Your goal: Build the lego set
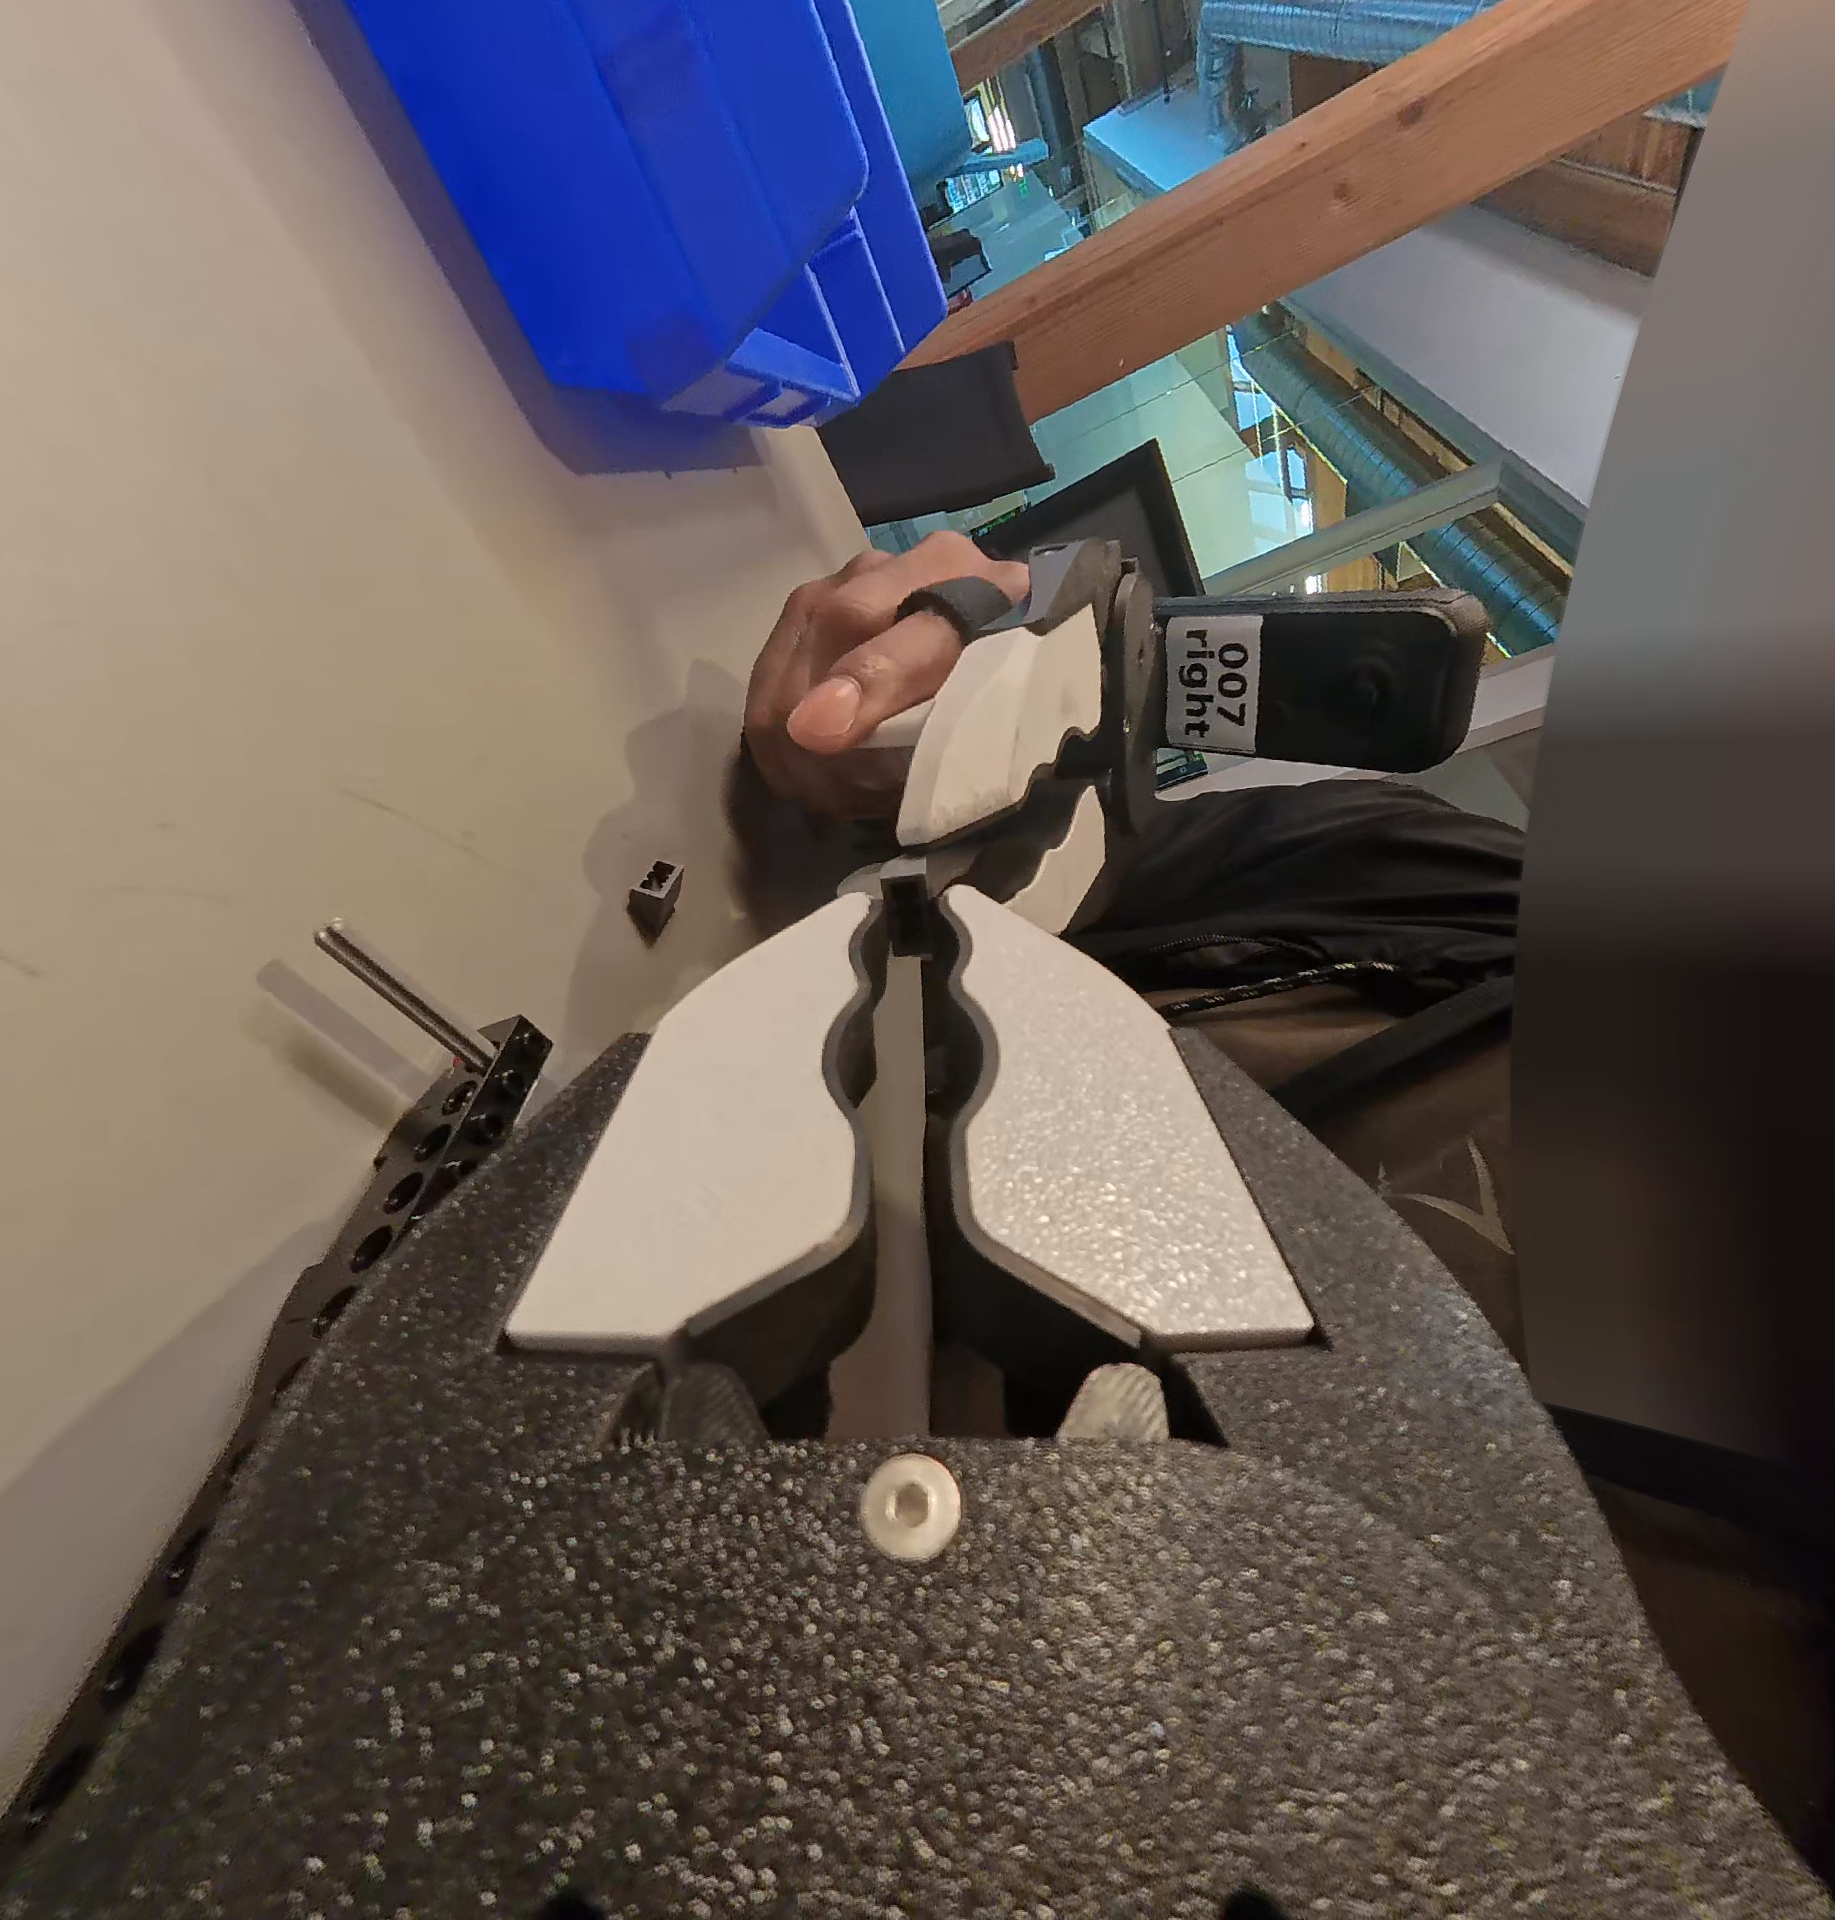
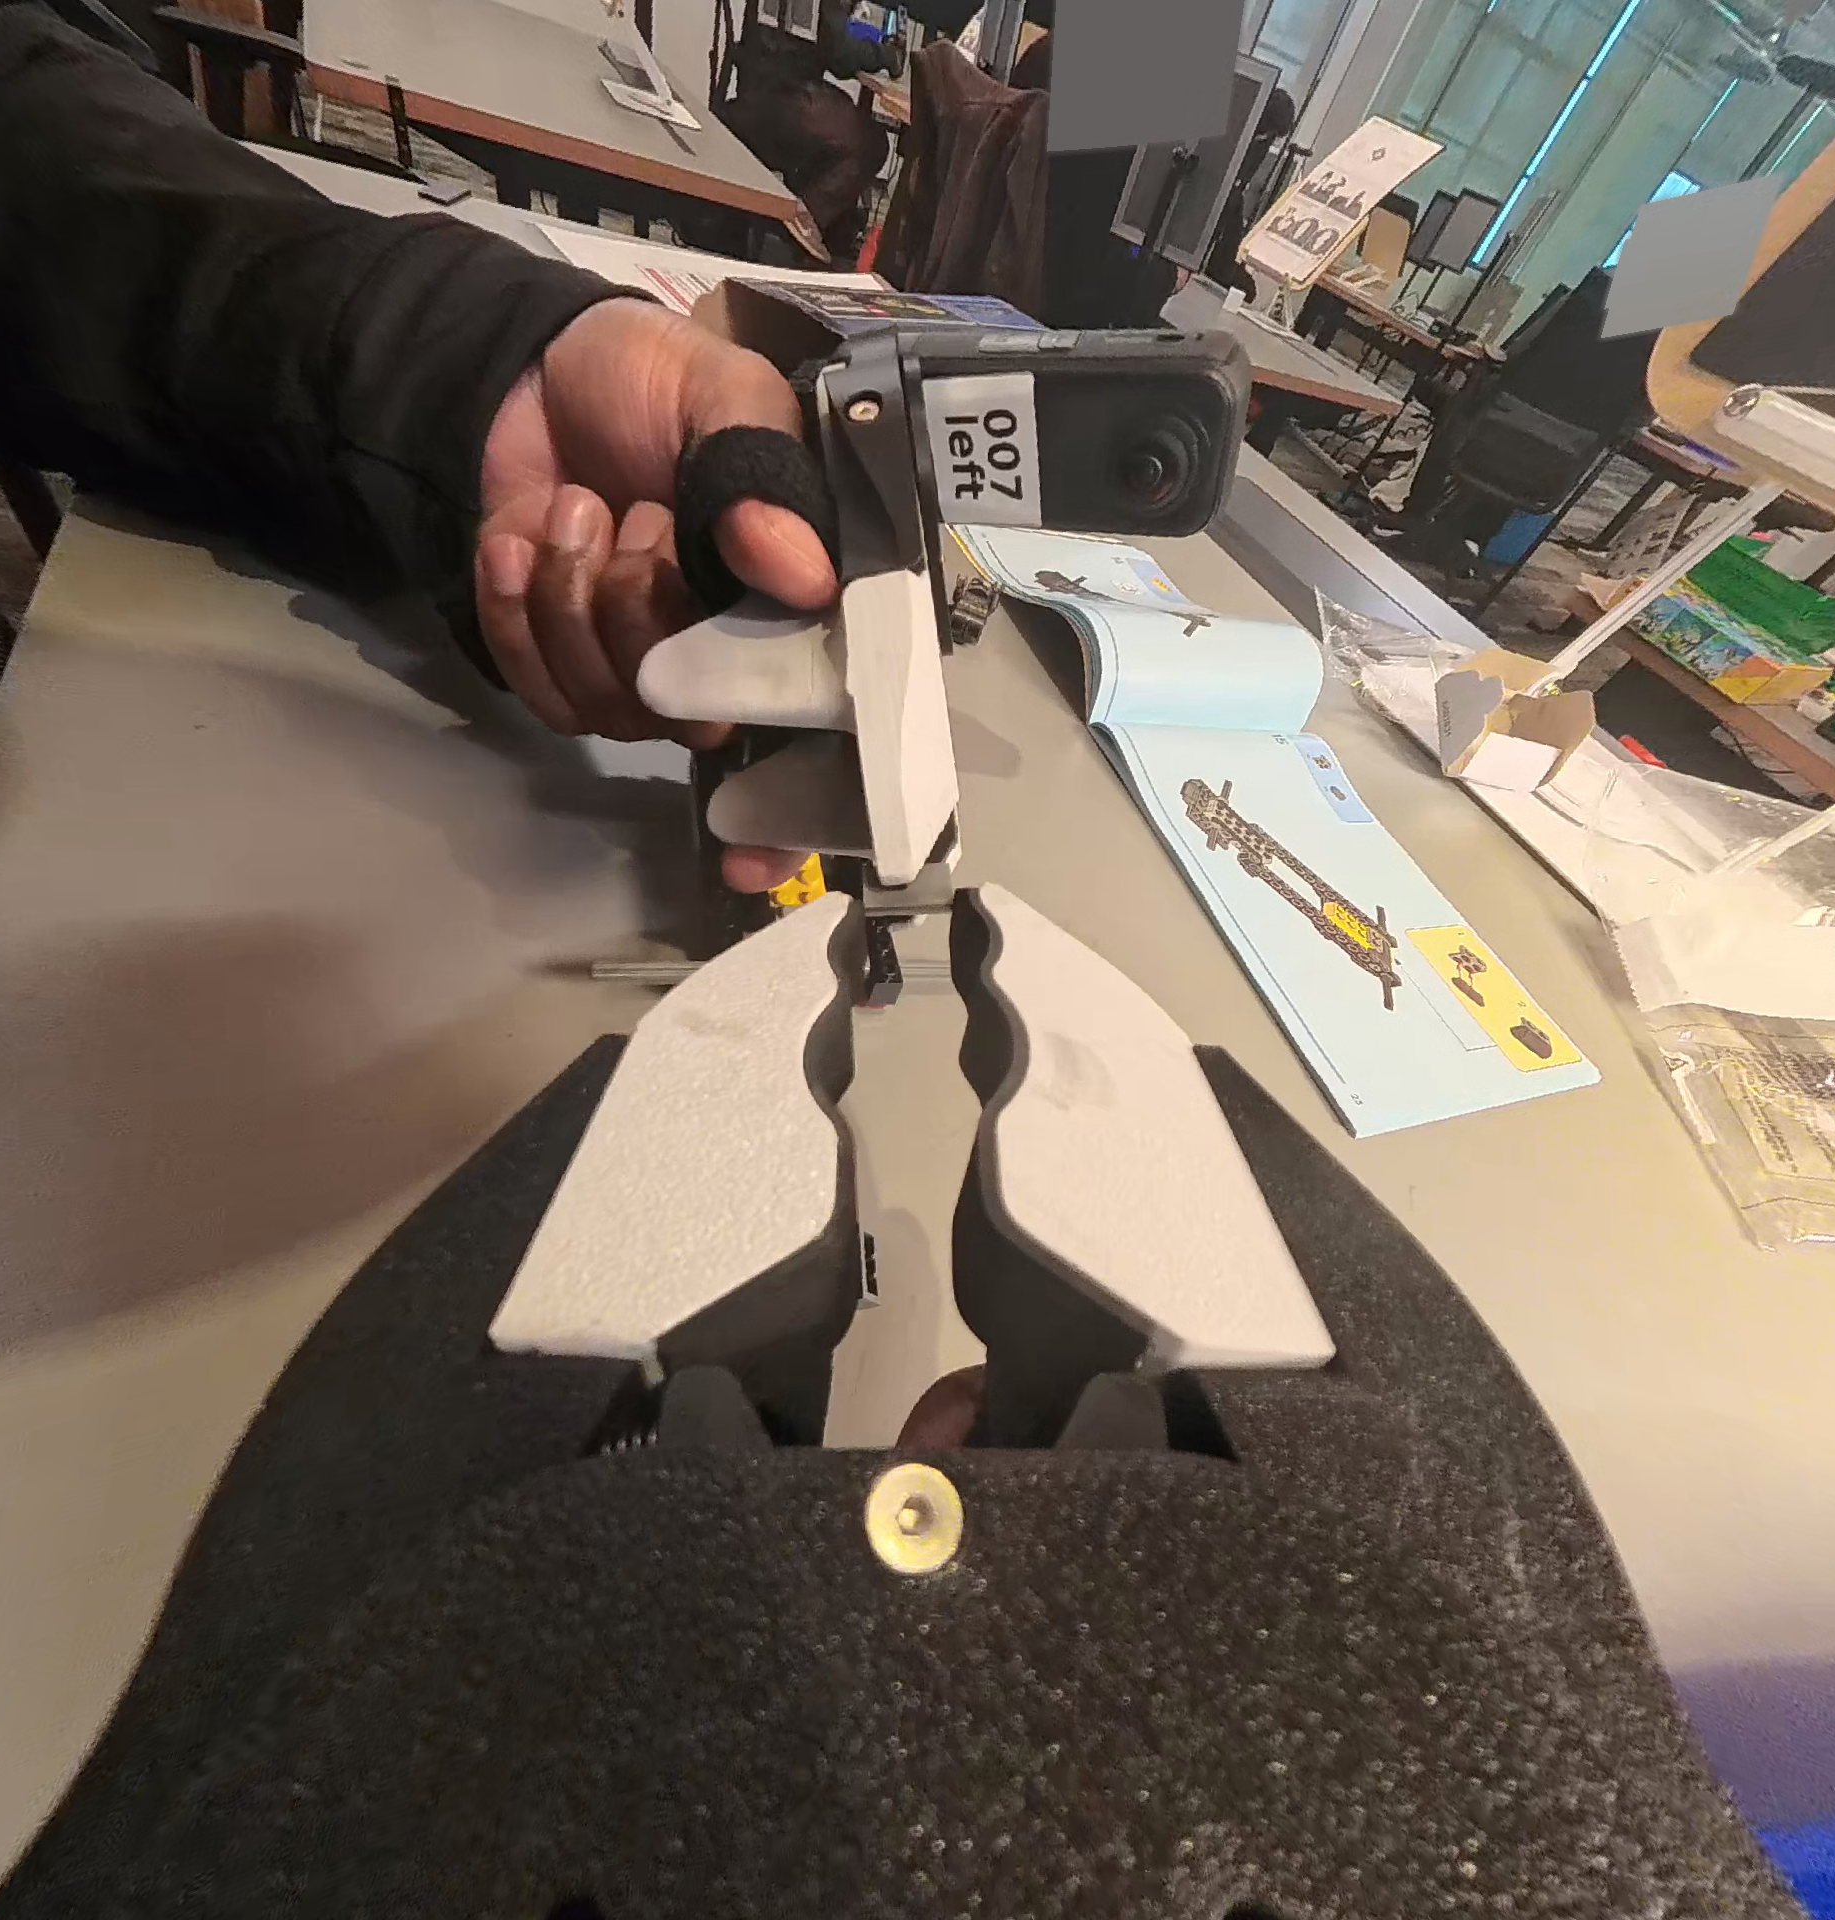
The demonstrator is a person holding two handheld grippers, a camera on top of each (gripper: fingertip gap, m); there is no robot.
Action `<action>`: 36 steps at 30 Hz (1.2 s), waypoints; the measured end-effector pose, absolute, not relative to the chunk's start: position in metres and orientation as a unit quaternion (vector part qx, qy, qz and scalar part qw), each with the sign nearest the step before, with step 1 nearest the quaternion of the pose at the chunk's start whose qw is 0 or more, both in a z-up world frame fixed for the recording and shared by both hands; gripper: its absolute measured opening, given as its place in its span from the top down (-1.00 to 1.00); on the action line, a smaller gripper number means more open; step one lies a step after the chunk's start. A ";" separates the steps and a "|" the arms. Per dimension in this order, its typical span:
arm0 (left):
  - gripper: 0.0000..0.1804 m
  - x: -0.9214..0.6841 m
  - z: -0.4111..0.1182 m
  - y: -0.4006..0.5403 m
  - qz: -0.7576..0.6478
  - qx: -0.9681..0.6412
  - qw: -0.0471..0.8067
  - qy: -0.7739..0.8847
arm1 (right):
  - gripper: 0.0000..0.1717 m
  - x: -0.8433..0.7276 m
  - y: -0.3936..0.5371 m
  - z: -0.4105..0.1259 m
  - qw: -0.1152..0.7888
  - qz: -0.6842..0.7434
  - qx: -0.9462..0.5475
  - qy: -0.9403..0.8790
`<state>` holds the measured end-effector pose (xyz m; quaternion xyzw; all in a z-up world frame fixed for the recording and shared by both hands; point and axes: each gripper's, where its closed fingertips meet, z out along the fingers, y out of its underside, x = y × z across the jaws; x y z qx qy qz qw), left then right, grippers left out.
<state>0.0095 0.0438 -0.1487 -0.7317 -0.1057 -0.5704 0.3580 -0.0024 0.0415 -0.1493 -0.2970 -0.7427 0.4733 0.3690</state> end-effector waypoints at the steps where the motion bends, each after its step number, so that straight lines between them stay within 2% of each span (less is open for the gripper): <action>1: 0.92 0.010 -0.149 0.044 -0.571 -0.732 0.357 -0.106 | 0.82 -0.002 0.041 -0.149 0.368 0.474 -0.296 -0.743; 36: 0.91 0.017 -0.147 0.042 -0.589 -0.726 0.343 -0.095 | 0.82 0.005 0.037 -0.148 0.361 0.484 -0.253 -0.756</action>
